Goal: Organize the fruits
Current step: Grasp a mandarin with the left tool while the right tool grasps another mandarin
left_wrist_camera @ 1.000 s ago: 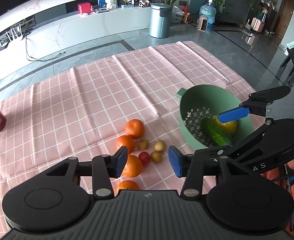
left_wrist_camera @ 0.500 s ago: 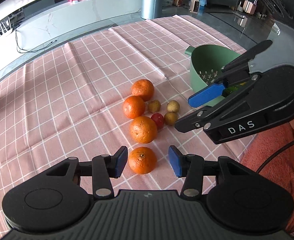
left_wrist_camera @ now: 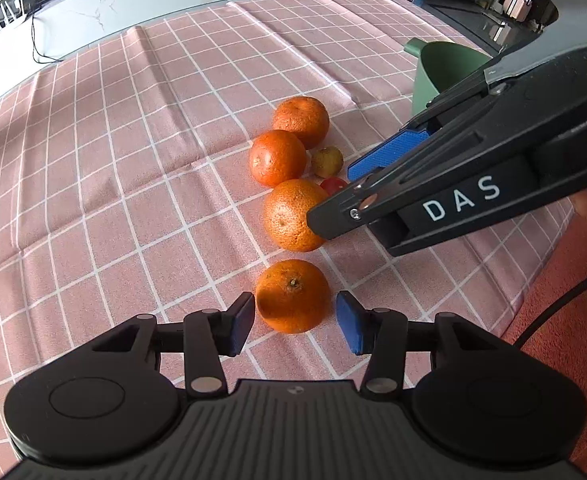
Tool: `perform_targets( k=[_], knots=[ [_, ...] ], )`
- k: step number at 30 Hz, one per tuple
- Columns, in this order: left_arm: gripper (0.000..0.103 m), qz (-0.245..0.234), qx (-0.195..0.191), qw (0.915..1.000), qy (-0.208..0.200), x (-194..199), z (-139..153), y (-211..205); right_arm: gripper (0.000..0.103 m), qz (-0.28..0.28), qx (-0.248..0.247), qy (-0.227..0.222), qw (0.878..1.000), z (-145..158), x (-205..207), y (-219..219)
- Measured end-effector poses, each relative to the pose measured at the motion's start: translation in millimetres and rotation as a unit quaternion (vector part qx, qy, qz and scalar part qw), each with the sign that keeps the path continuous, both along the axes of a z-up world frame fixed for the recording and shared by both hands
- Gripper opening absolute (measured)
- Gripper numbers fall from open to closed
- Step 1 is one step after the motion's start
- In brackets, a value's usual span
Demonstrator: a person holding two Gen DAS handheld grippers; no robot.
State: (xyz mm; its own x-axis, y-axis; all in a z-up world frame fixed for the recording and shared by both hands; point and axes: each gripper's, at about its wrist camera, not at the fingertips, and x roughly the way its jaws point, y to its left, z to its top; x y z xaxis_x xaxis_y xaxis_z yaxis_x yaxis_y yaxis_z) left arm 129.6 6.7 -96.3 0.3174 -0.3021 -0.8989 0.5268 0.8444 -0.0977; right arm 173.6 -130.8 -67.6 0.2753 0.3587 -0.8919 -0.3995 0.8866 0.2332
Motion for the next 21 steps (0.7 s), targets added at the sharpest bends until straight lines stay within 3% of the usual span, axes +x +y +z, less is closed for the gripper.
perform_targets(
  k=[12, 21],
  knots=[
    [0.049, 0.006, -0.016, 0.9994, 0.028, 7.1, -8.9, 4.4, 0.039, 0.028, -0.027, -0.006, 0.999, -13.6, 13.0, 18.1],
    [0.049, 0.014, 0.019, 0.9992, 0.033, 8.1, -6.7, 17.7, 0.039, 0.068, -0.064, -0.03, 0.995, -18.2, 16.6, 36.1]
  ],
)
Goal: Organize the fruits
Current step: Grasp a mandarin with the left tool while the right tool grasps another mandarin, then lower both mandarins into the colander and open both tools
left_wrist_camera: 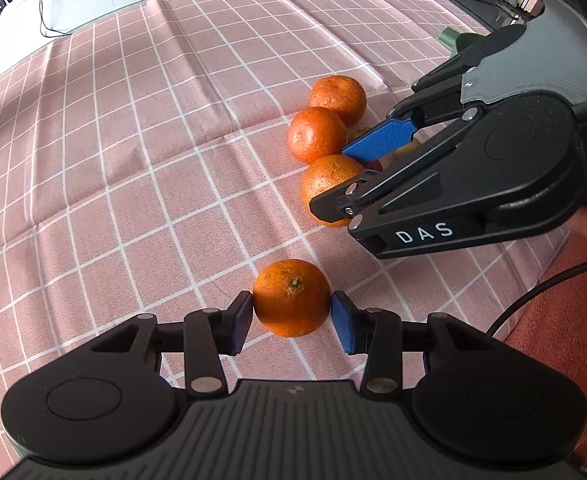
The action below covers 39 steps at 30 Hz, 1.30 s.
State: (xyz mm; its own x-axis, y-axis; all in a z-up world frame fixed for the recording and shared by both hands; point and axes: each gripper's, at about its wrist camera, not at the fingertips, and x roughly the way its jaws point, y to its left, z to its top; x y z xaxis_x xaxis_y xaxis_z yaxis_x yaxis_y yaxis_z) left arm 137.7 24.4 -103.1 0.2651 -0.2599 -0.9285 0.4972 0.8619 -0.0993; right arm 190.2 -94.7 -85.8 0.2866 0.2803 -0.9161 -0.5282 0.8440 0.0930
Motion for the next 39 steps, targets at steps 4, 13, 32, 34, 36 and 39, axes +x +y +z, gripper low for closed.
perform_targets(
  k=[4, 13, 32, 34, 36, 39],
  knots=[
    [0.05, 0.003, -0.002, 1.0, -0.002, 0.2, -0.2, 1.1, 0.039, 0.029, -0.019, -0.014, 0.999, -2.3, -1.8, 10.2],
    [0.048, 0.017, -0.006, 0.9998, -0.012, -2.8, 1.4, -0.2, 0.037, 0.037, -0.025, -0.018, 0.999, -1.2, -8.2, 14.3],
    [0.047, 0.032, -0.05, 0.995, -0.081, -24.0, 81.0, -25.7, 0.036, -0.004, 0.038, -0.047, 0.998, 93.8, -45.2, -51.3],
    [0.047, 0.028, -0.056, 0.9943, -0.086, -26.4, 89.8, -33.7, 0.036, -0.015, 0.046, -0.052, 0.997, 105.5, -50.6, -66.5],
    [0.047, 0.022, -0.062, 0.9935, -0.093, -28.4, 97.7, -43.5, 0.036, -0.025, 0.049, -0.059, 0.997, 114.2, -54.6, -80.1],
    [0.047, 0.013, -0.067, 0.9922, -0.105, -29.9, 107.5, -60.1, 0.036, -0.043, 0.045, -0.072, 0.995, 124.1, -60.2, -103.5]
  ],
)
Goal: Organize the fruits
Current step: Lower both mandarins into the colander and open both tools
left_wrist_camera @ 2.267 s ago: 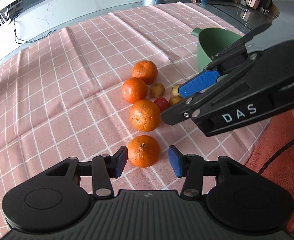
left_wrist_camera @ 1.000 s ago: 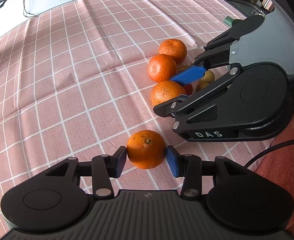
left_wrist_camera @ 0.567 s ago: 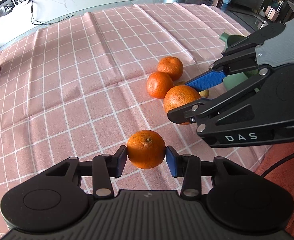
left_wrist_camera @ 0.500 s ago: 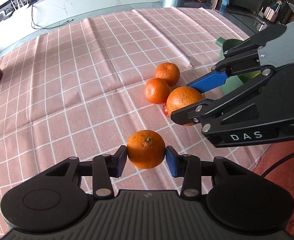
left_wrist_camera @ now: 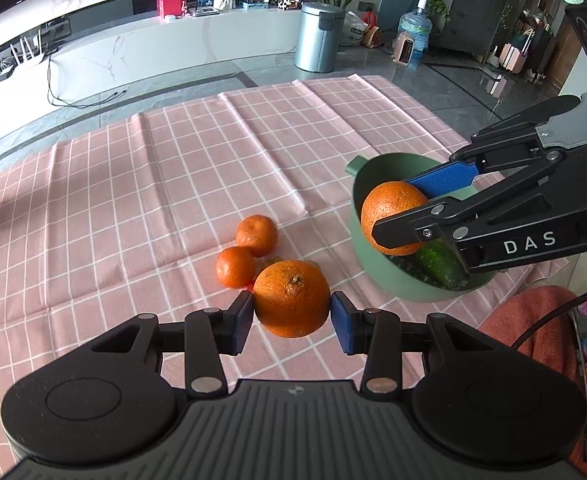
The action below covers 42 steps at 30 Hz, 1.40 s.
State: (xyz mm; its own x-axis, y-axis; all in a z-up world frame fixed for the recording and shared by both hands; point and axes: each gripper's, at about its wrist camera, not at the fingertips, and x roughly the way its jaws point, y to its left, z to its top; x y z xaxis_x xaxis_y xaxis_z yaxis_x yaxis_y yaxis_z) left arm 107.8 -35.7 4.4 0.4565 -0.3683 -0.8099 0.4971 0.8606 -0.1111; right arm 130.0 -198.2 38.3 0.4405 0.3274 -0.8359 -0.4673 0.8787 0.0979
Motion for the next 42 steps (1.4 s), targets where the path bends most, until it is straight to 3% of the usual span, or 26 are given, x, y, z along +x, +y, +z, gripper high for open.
perform_targets(
  k=[6, 17, 30, 42],
  knots=[
    [0.047, -0.022, -0.009, 0.9996, -0.013, 0.7, 8.2, -39.0, 0.036, -0.041, -0.006, -0.011, 0.999, 4.3, -8.3, -45.0],
    [0.047, -0.064, -0.009, 0.9979, -0.007, 18.4, -2.6, -105.6, 0.036, -0.1, -0.033, -0.001, 0.994, -22.0, -11.2, -116.1],
    [0.047, -0.068, 0.018, 0.9971, 0.028, 49.2, -38.4, -138.4, 0.036, -0.097, -0.045, 0.01, 0.994, -59.0, 16.0, -136.5],
    [0.048, -0.092, 0.072, 0.9928, 0.028, 61.1, -71.0, -160.4, 0.036, -0.108, -0.038, 0.011, 0.993, -91.7, 50.1, -141.9]
  ],
)
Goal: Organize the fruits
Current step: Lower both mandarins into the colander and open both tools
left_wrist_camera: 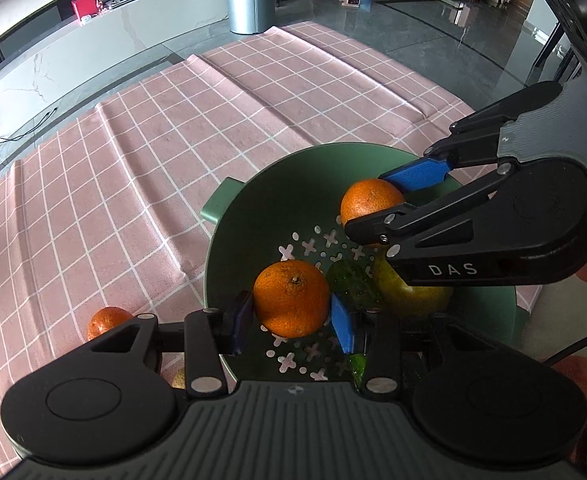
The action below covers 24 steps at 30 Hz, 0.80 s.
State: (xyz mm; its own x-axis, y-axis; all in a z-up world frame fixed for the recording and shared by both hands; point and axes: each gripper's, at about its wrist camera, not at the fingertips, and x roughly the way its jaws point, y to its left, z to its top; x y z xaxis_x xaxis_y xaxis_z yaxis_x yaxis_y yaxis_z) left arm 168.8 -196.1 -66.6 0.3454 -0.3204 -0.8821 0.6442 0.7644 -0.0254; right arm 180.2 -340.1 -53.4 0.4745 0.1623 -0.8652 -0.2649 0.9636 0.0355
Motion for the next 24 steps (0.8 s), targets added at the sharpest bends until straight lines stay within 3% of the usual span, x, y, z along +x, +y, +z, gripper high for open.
perform_targets(
  k=[14, 24],
  knots=[
    [0.048, -0.006, 0.023, 0.9997, 0.005, 5.6, -14.9, -11.2, 0.037, 0.0, -0.005, 0.018, 1.0, -22.9, 11.3, 3.6],
    [0.056, 0.001, 0.007, 1.0, -0.003, 0.8, -1.4, -4.9, 0.045, -0.008, -0.012, 0.01, 1.0, -10.3, 4.1, 5.1]
  ],
)
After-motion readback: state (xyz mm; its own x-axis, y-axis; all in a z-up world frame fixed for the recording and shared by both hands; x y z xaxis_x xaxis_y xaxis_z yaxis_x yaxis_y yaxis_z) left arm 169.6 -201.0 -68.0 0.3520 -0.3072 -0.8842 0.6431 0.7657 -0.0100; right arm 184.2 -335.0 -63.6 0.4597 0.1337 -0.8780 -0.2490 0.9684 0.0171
